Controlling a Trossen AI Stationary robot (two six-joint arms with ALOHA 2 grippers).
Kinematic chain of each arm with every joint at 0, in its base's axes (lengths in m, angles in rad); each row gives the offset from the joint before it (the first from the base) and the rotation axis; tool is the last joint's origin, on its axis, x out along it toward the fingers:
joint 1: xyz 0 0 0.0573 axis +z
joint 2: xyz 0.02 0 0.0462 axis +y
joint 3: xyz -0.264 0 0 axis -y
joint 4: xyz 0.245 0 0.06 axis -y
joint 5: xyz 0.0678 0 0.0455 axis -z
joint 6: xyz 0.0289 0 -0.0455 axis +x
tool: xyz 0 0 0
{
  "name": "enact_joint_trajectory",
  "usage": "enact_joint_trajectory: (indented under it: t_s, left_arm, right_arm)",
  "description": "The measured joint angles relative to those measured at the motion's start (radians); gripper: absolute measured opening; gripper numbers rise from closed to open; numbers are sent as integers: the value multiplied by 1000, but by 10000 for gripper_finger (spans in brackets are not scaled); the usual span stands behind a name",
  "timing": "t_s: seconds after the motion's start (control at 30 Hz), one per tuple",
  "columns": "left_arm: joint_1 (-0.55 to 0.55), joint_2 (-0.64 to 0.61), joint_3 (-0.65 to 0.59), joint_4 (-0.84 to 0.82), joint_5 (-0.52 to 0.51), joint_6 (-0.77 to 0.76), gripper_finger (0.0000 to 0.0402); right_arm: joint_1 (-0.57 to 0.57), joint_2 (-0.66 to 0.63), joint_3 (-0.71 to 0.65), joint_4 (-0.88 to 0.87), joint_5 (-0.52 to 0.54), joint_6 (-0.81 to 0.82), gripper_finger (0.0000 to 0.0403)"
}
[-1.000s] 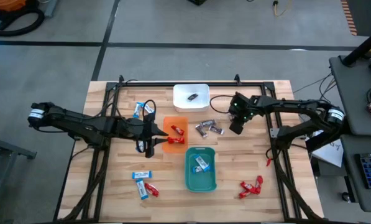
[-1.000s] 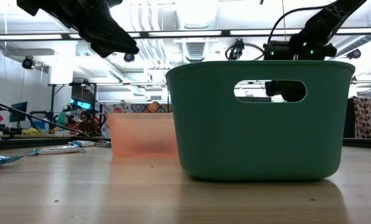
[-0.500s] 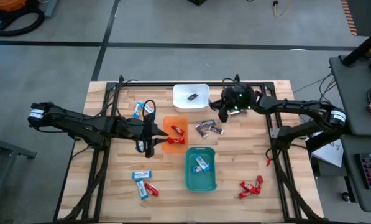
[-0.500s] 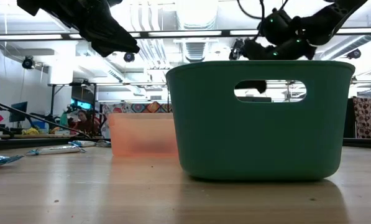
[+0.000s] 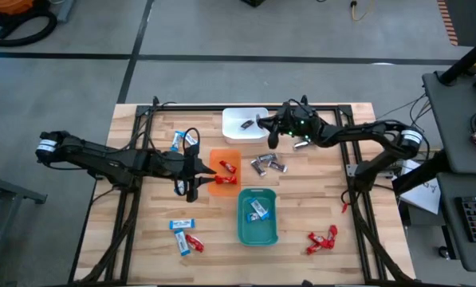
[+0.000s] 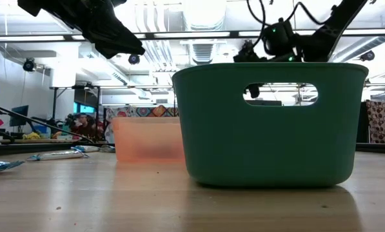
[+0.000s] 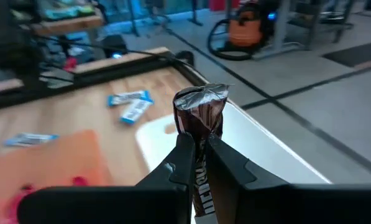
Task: Sort candy
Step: Put the brown chocolate bar into the white bin
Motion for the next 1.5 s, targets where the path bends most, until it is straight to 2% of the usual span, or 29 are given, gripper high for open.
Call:
enact_joint_trajectory:
  t_s: [0.53,0.73,0.97,1.2,1.3,1.5]
  left_arm:
    - [1,0,0,0,0,27,87]
    - [1,0,0,0,0,27,87]
    - [2,0,0,0,0,27,87]
    - [2,0,0,0,0,26,87]
    - [2,0,0,0,0,21,87]
    - [2,0,0,0,0,2,87]
  right_arm:
    - [0,71,0,15,26,-32,32]
    - [0,71,0,13,103,-29,68]
    - [0,71,0,-12,105,-14,114]
    - [0,63,0,-26,103,-5,133]
    - [1,36,0,-37,70,-13,138]
    - [10,-45,-23,-61,-96,-8,140]
